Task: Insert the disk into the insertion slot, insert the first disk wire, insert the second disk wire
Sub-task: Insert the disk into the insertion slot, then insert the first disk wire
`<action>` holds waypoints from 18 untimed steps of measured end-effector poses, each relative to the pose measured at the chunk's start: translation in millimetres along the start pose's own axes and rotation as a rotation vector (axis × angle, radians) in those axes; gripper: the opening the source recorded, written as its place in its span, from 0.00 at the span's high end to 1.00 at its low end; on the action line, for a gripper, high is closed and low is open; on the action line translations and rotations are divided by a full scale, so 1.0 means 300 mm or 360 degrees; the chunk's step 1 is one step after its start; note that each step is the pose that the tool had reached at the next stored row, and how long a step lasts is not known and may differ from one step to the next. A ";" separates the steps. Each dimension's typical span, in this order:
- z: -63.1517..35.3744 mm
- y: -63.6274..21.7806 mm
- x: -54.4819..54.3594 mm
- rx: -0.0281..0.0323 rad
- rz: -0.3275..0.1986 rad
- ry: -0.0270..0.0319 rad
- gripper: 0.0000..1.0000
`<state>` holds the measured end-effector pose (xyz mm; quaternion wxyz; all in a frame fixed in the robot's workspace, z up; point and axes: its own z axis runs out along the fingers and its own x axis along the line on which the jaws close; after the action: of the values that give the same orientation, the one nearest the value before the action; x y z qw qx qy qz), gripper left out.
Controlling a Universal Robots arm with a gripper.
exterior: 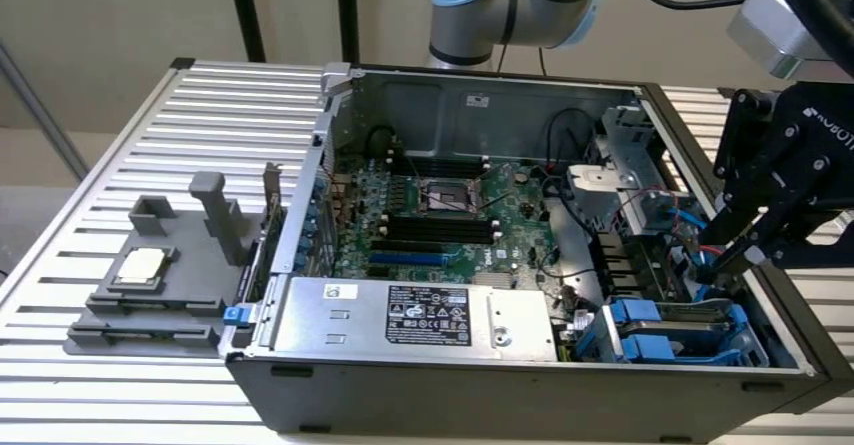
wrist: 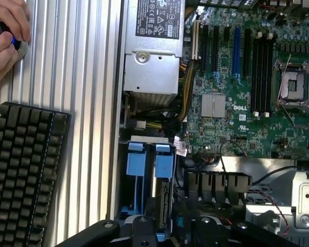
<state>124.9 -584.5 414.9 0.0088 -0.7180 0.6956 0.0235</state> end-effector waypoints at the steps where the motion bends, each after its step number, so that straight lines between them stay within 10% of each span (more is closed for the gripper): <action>1: 0.000 -0.003 0.000 -0.00001 -0.0001 -0.00002 0.69; 18: 0.000 -0.025 0.001 -0.00006 -0.0005 -0.00021 0.69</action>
<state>132.6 -584.5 414.7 0.0092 -0.7191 0.6945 0.0241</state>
